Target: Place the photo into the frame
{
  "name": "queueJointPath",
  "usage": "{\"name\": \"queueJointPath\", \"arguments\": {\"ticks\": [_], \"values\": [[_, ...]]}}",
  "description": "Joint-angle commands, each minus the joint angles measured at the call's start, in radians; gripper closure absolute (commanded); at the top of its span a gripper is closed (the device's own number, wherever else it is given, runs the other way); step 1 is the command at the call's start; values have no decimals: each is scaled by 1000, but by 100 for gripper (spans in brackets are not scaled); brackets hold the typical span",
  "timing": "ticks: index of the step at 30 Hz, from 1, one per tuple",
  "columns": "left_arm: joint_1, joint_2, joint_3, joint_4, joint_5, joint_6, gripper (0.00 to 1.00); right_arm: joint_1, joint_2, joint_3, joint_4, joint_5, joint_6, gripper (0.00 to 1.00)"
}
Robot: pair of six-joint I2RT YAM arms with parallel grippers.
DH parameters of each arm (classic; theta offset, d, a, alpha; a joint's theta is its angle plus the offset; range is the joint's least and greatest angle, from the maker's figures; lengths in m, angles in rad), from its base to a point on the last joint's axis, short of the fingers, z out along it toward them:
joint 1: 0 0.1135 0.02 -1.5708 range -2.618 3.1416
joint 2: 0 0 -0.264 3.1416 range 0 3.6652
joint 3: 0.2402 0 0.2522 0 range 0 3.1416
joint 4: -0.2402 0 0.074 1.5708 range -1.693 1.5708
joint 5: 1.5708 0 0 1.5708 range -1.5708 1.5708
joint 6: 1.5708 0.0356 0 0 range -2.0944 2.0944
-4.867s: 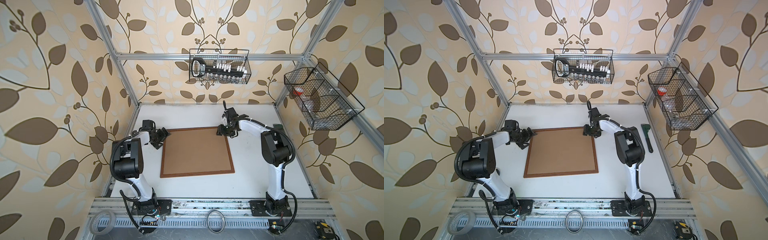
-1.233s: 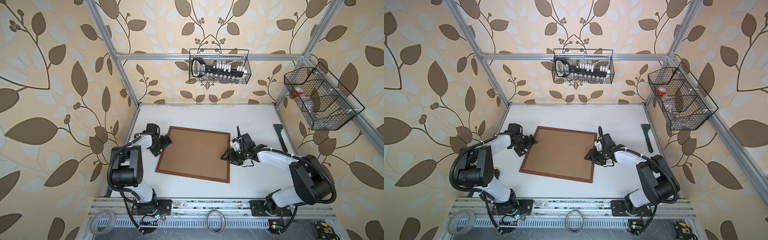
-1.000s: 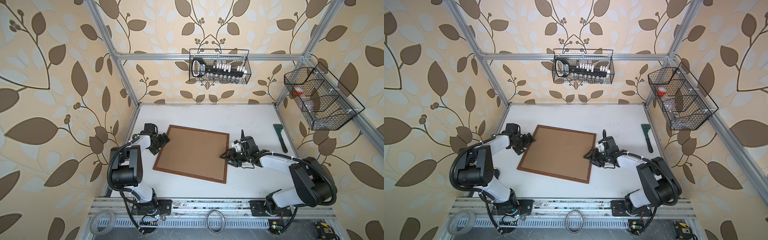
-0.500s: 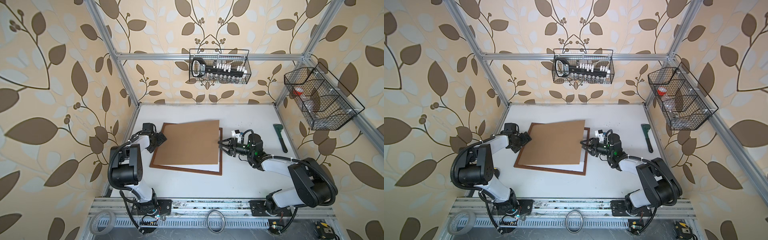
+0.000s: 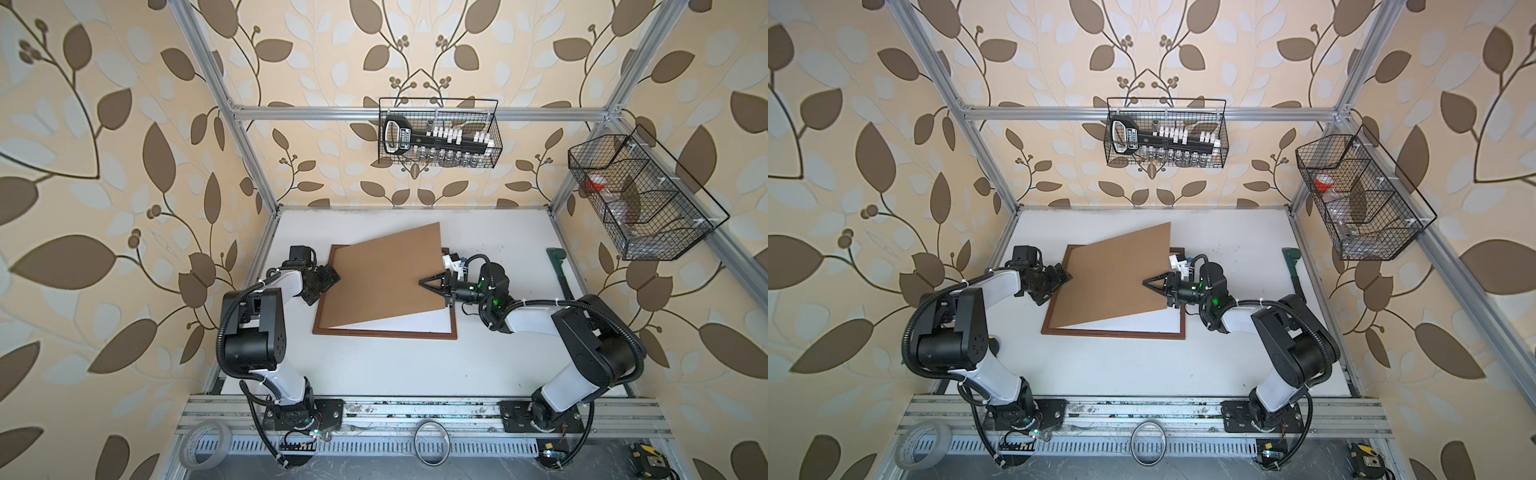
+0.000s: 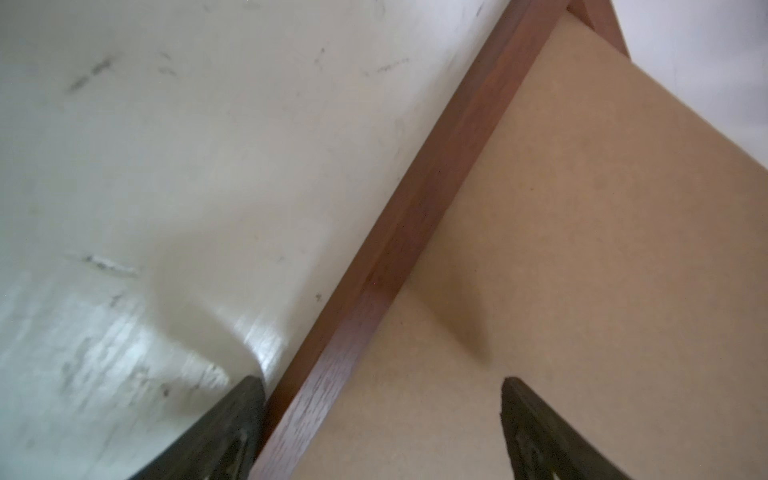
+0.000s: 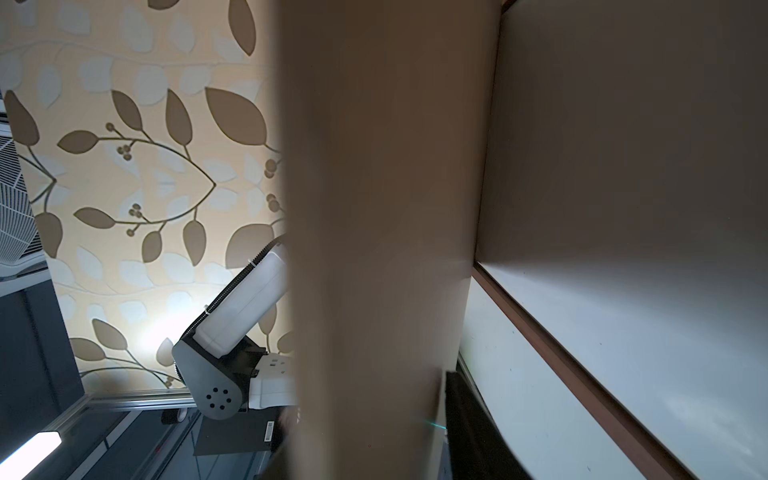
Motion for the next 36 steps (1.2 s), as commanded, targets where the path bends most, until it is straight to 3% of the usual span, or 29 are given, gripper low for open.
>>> {"name": "queueJointPath", "arguments": {"ticks": [1, 5, 8, 14, 19, 22, 25, 33, 36], "values": [[-25, -9, 6, -177, 109, -27, 9, 9, -6, 9, 16, -26, 24, 59], [-30, -97, 77, -281, 6, 27, 9, -4, -35, 23, -122, -22, -52, 59], [-100, -244, 142, -386, -178, 132, 8, -13, -69, 58, -326, -8, -171, 59], [-394, -531, 90, -429, -422, 334, 10, -12, -106, 145, -578, 30, -316, 58], [-678, -684, -46, -334, -498, 496, 14, 6, -107, 193, -648, 48, -337, 58], [-883, -653, -68, -254, -598, 621, 12, 20, -112, 210, -677, 65, -344, 58], [-999, -571, -42, -221, -667, 684, 11, 31, -114, 220, -688, 76, -340, 58], [-1086, -532, -96, -90, -752, 801, 12, 36, -113, 240, -698, 68, -316, 58], [-1101, -507, -100, -83, -722, 828, 12, 37, -117, 250, -700, 64, -306, 58]]}}
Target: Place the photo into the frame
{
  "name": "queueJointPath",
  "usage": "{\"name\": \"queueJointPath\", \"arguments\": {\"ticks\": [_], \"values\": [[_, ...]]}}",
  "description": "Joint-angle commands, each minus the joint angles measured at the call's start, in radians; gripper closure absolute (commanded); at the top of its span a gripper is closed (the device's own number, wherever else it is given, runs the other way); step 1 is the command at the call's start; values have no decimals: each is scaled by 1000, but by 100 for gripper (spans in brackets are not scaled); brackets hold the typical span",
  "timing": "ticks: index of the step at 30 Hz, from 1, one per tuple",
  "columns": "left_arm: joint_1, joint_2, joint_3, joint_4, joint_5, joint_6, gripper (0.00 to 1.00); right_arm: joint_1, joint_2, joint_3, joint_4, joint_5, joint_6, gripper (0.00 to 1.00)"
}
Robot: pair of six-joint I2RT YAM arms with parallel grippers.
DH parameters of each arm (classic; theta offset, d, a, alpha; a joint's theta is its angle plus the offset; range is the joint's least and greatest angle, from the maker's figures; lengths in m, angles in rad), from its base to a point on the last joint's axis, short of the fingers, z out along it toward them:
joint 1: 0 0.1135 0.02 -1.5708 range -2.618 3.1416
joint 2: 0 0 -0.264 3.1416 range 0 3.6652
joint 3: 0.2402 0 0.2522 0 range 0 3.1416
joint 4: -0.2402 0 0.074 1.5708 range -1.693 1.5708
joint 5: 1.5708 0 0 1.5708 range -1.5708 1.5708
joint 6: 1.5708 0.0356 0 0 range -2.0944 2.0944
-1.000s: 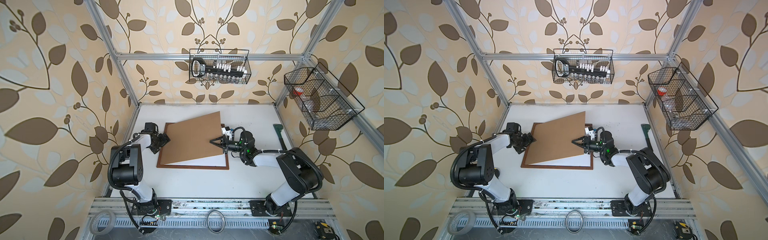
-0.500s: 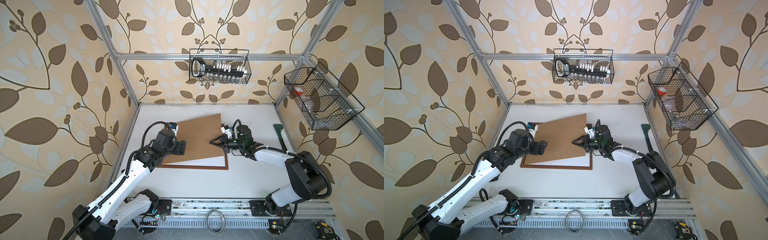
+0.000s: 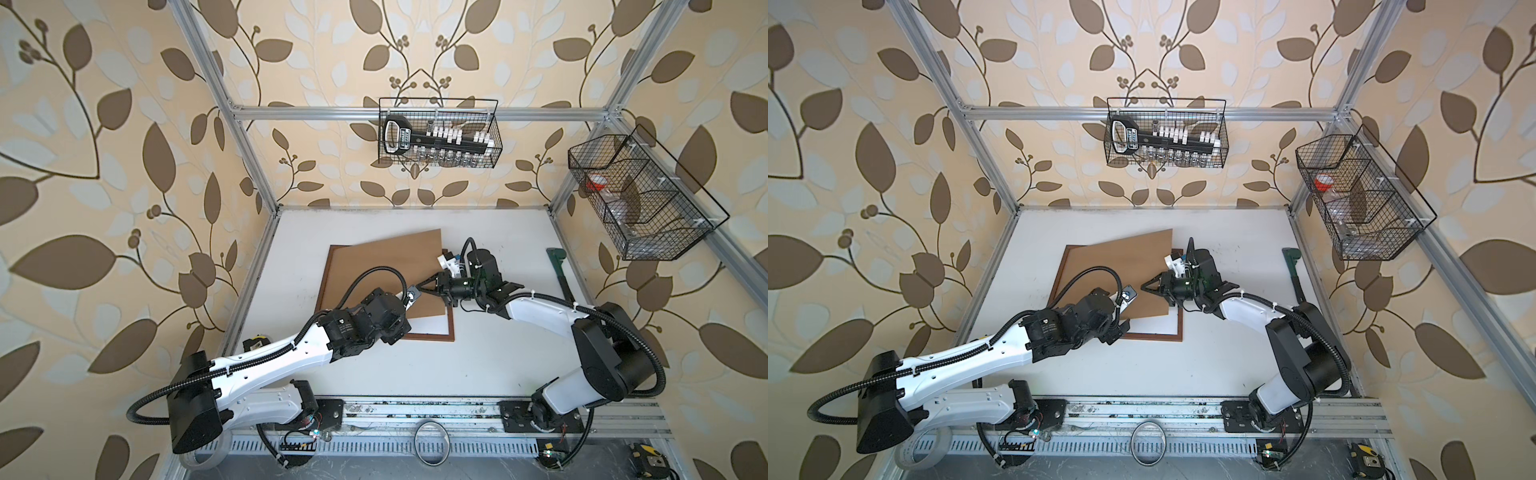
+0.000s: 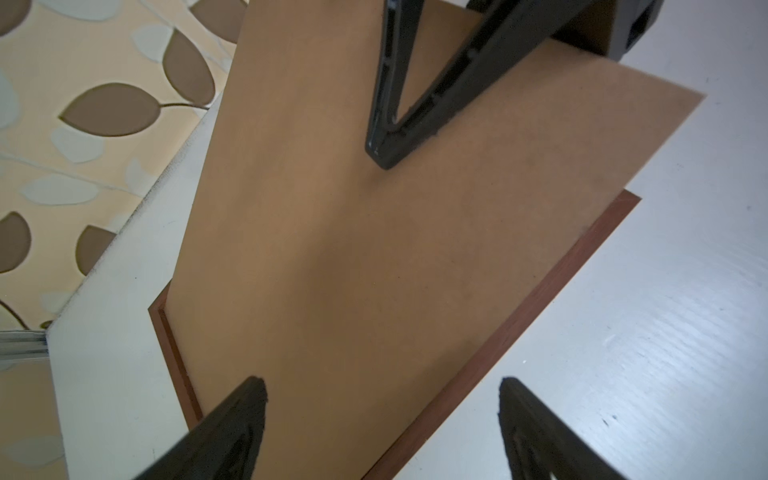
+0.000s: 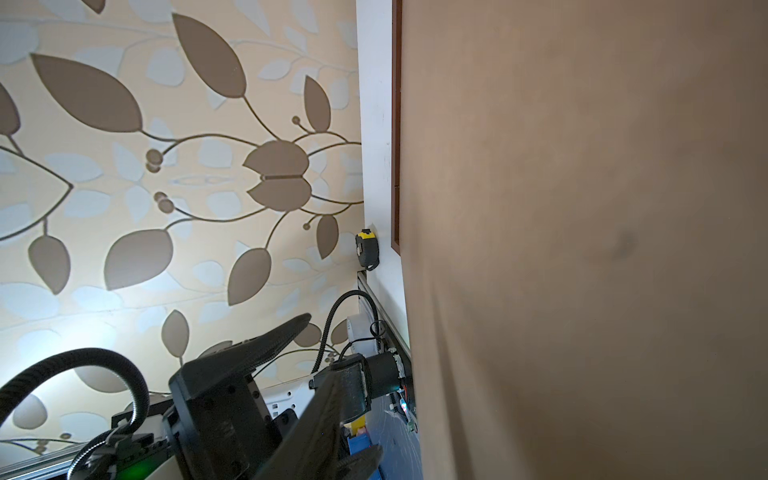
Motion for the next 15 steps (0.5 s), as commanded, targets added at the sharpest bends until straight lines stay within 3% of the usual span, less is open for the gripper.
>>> {"name": "queueJointPath", "arguments": {"ticks": [1, 9, 15], "values": [[-22, 21, -13, 56, -19, 76, 12, 9, -32, 47, 12, -14, 16, 58], [-39, 107, -49, 130, -45, 117, 13, 10, -36, 55, 4, -22, 33, 57], [-39, 185, -36, 187, -183, 165, 32, 12, -51, 56, -18, -34, 33, 56]]}}
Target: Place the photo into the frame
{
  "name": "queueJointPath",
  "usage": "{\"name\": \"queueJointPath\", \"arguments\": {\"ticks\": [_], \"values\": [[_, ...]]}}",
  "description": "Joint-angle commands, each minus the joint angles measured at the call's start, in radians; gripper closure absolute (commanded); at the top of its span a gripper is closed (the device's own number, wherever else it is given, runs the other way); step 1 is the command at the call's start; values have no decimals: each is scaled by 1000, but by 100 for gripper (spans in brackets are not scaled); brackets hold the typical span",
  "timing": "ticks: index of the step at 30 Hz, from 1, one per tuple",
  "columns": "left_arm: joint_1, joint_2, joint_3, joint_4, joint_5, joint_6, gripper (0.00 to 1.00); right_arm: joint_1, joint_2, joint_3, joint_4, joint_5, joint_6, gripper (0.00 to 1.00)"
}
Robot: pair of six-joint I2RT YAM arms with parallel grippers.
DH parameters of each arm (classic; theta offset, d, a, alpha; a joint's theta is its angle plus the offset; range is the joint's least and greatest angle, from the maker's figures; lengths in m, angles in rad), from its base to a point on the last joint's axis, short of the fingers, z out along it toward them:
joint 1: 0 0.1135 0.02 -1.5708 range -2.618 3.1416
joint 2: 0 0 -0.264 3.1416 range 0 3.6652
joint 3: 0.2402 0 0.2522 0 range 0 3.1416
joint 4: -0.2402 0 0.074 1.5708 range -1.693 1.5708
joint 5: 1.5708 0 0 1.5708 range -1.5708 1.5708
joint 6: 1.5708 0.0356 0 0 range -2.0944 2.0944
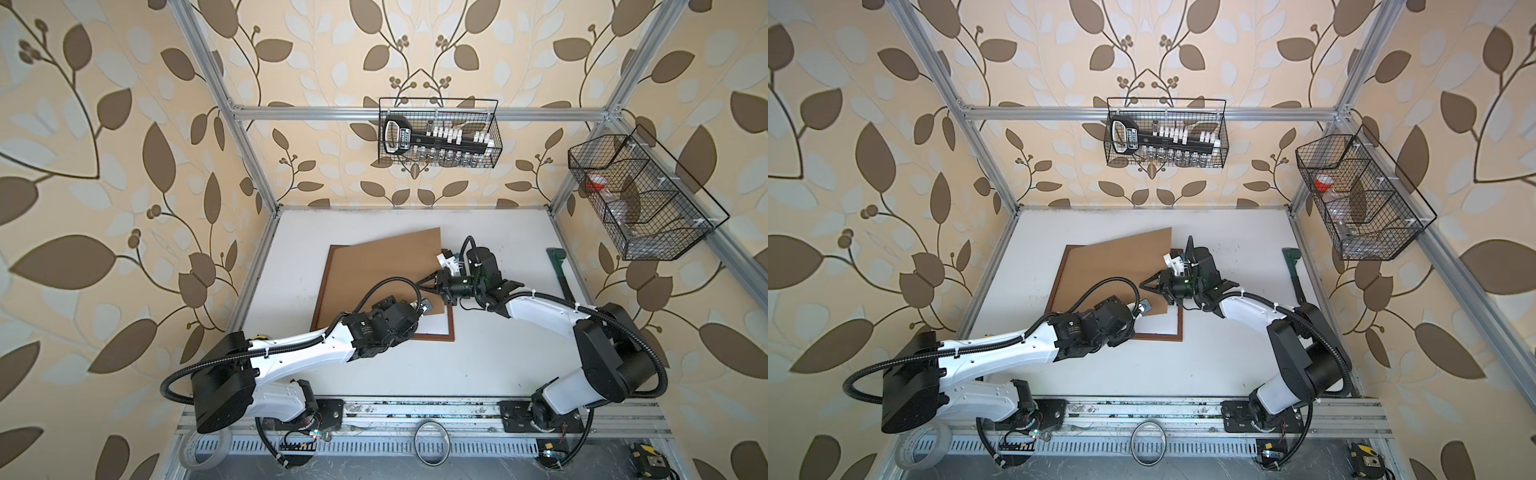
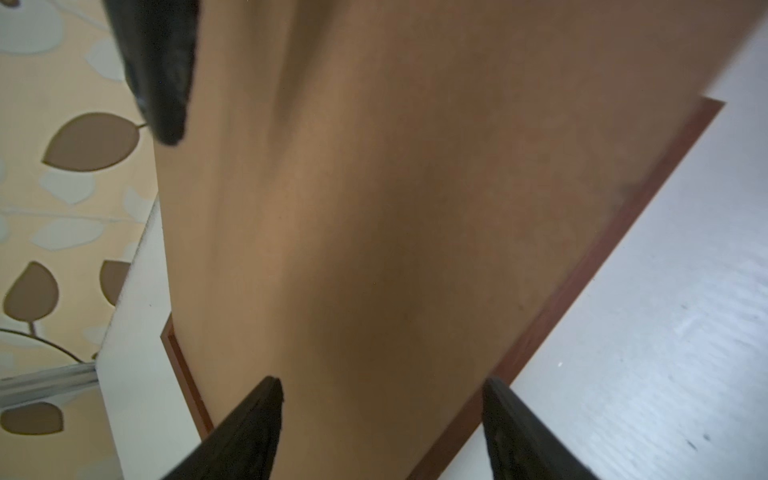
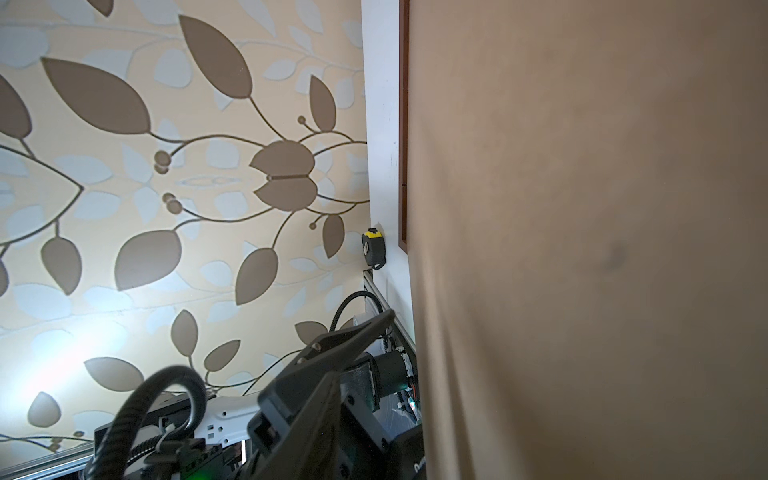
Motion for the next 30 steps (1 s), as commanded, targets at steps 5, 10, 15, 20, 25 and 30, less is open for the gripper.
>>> {"name": "queueJointPath", "arguments": {"ticks": [5, 10, 15, 20, 25, 30], "values": [[-6, -10, -7, 54, -82, 4, 44, 5, -50, 47, -48, -33, -7, 55], [-7, -7, -26, 14, -42, -17, 70, -8, -72, 54, -95, -31, -25, 54], [-6, 13, -35, 22, -12, -46, 89, -57, -122, 53, -212, -21, -86, 51], [-6, 27, -40, 33, 3, -64, 97, -165, -200, 70, -445, 10, -231, 46], [-4, 28, -47, 44, -5, -79, 98, -321, -254, 99, -774, 236, -441, 46], [-1, 31, -51, 54, 6, -93, 99, -215, -135, 154, -933, 578, -546, 49]]}}
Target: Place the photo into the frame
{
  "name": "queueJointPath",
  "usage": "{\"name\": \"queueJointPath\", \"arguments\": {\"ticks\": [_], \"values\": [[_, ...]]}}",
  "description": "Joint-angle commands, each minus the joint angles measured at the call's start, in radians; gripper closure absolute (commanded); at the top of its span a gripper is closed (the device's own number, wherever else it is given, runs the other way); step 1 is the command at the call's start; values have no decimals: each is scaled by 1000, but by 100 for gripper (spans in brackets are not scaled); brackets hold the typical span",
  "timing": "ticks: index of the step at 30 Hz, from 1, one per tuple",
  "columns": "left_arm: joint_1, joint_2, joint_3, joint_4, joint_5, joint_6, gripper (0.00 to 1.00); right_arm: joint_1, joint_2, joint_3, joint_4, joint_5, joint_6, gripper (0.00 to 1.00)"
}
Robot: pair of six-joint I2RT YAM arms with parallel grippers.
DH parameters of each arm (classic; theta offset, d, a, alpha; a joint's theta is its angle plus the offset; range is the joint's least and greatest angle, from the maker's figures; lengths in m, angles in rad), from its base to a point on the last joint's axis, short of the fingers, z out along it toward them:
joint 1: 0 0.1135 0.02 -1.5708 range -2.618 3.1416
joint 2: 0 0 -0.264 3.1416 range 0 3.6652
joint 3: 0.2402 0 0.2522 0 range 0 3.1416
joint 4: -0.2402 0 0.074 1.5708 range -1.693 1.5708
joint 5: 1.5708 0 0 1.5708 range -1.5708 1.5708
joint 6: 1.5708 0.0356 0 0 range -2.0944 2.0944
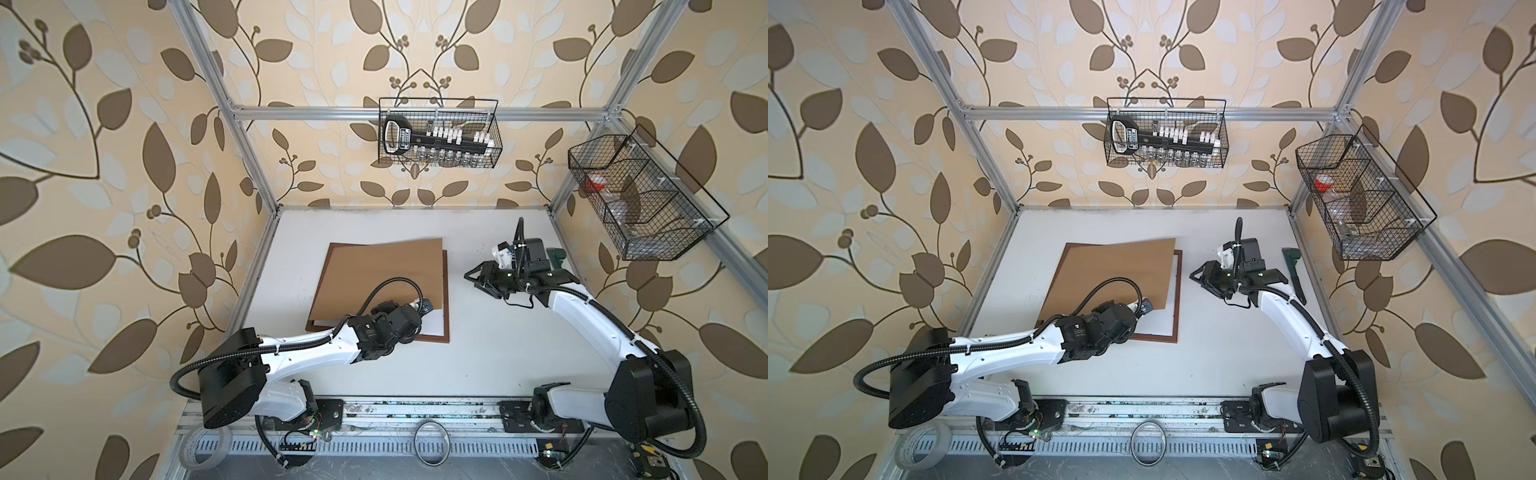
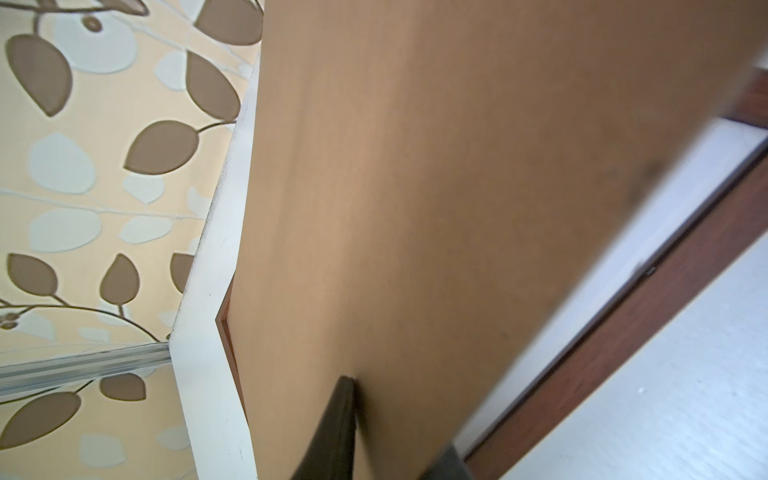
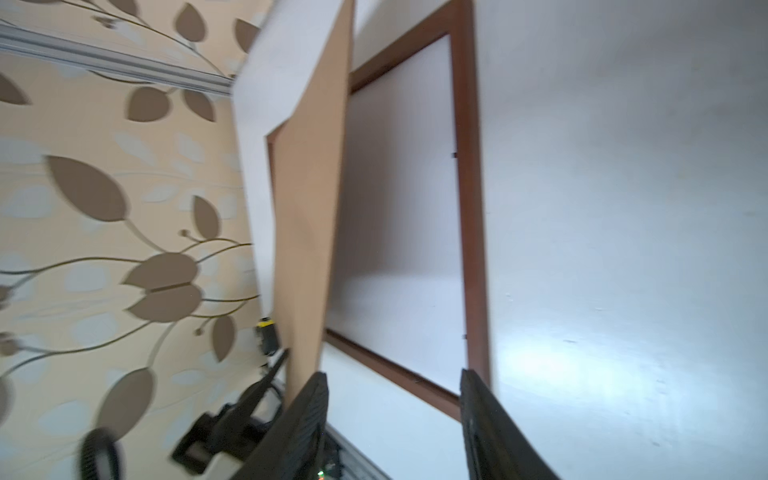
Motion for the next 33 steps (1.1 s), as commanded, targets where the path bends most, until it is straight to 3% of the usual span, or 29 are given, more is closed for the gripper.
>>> {"name": "queueJointPath", "arguments": {"ticks": [1, 10, 33], "values": [[13, 8, -28, 1, 124, -127, 99, 107, 82, 26, -178, 268, -107, 49], [15, -5, -39, 7, 124, -138, 99, 298, 231, 31, -49, 302, -1, 51], [17, -11, -41, 11, 128, -147, 100, 394, 411, 82, -1, 437, -6, 55]]}}
